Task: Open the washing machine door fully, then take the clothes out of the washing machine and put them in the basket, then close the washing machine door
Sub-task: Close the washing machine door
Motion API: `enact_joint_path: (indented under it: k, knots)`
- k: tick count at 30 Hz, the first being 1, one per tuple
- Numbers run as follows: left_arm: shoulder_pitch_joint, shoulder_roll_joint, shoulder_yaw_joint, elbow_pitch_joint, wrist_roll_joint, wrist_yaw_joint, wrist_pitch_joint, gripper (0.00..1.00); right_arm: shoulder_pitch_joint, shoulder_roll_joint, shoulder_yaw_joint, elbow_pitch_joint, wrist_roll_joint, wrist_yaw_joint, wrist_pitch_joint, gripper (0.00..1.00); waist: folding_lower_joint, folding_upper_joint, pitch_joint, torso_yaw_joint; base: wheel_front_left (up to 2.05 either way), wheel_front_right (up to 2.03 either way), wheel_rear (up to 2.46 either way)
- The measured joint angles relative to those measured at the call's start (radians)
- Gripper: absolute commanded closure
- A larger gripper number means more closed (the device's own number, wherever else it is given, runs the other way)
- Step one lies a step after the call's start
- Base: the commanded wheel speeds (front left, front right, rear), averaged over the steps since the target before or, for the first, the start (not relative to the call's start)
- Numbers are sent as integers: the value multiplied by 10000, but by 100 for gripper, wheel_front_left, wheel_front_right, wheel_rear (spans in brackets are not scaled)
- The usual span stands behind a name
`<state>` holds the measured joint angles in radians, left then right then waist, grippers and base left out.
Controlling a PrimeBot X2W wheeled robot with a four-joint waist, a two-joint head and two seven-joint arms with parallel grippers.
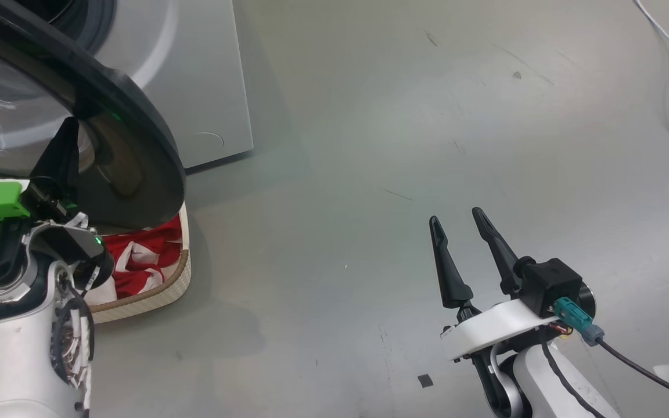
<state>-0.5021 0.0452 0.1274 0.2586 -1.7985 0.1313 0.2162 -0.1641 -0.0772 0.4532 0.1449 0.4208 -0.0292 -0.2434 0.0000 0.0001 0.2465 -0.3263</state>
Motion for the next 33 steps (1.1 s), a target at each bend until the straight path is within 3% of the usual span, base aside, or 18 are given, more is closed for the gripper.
enact_joint_path:
  k: [16, 33]
  knots:
    - [-111, -13, -859, 585, 596, -169, 25, 100, -9, -44, -527, -4, 10, -92, -44, 0, 0, 0, -209, 581, 0, 0, 0]
    - [1383, 1172, -3281, 476, 3877, -1707, 288, 100, 88, -608, -1200, -61, 10, -100, -59, 0, 0, 0, -1029, 2411, 0, 0, 0]
